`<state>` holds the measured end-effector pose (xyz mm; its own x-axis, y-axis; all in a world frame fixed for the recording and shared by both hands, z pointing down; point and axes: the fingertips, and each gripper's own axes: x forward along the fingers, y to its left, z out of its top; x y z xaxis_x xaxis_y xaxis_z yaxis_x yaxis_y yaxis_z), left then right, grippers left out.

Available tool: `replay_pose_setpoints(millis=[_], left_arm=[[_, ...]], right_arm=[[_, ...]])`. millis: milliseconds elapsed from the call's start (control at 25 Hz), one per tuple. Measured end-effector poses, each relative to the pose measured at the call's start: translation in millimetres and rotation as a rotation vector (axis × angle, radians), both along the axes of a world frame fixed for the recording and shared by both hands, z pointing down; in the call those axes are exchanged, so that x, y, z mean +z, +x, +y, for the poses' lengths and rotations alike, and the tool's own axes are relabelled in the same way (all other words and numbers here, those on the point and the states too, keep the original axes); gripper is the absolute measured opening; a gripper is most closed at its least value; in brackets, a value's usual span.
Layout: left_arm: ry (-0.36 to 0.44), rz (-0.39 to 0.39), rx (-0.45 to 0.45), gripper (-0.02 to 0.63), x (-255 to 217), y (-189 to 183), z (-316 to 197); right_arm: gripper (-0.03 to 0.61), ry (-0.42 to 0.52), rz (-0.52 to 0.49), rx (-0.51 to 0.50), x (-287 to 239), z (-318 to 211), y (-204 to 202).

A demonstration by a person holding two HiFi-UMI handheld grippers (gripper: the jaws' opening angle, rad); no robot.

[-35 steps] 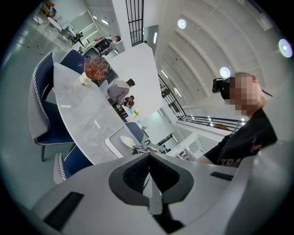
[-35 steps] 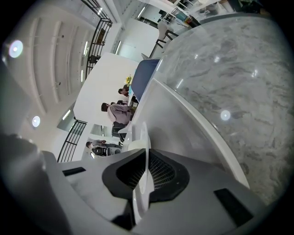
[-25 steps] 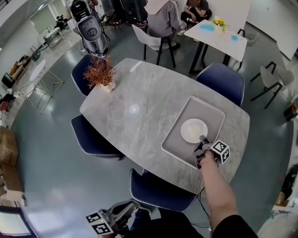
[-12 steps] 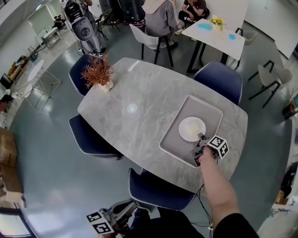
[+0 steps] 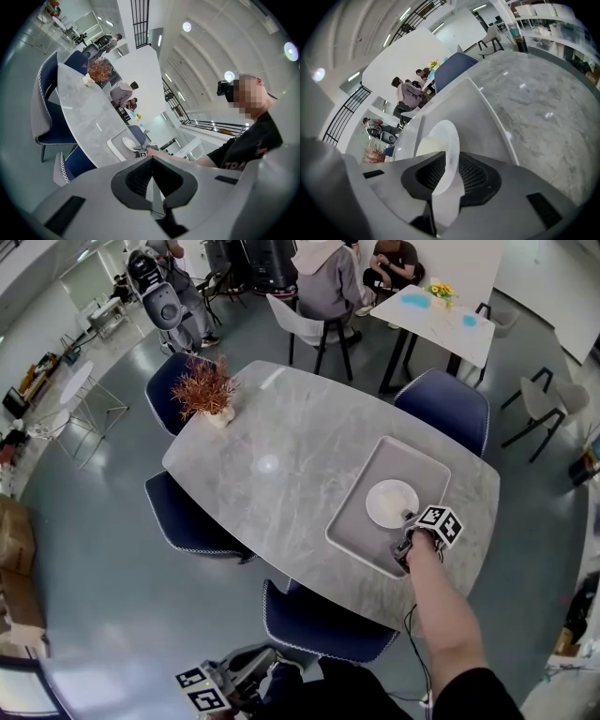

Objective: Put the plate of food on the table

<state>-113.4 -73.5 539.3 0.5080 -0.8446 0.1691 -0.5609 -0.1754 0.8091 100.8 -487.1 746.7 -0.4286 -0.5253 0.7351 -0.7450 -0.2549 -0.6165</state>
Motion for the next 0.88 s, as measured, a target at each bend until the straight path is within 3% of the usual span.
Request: replay_pose_setpoints(millis=[160,320,440,560,880], left_arm=[[0.005,0.005,0.0,0.006,-0.4,-1.9,3.0],[0.008,0.006,0.008,0.005,-1.4,-5.0,5.5],[0.012,0.007,0.019,0.006,-3.1,-5.5,6.6],[0.019,0.004,0.052,0.005,-5.5,-5.9,4.7],[0.047,-0.003,0.19,0.006,-14.4,-8.2,3.7]], right_arm=[[0.077,-0.015,0.057,0.002,1.2,4.9,8.7],[0.077,-0.015,0.03,0.046,0.8,12.4,17.0],[0.074,0.027,-0.025,0.061,-10.5,15.1,17.7],[0.011,0.075,-0.061,0.067,-27.2,19.9,20.7],[0.01,0.19,-0.147,0.06,-77.4,59.0,35.6]])
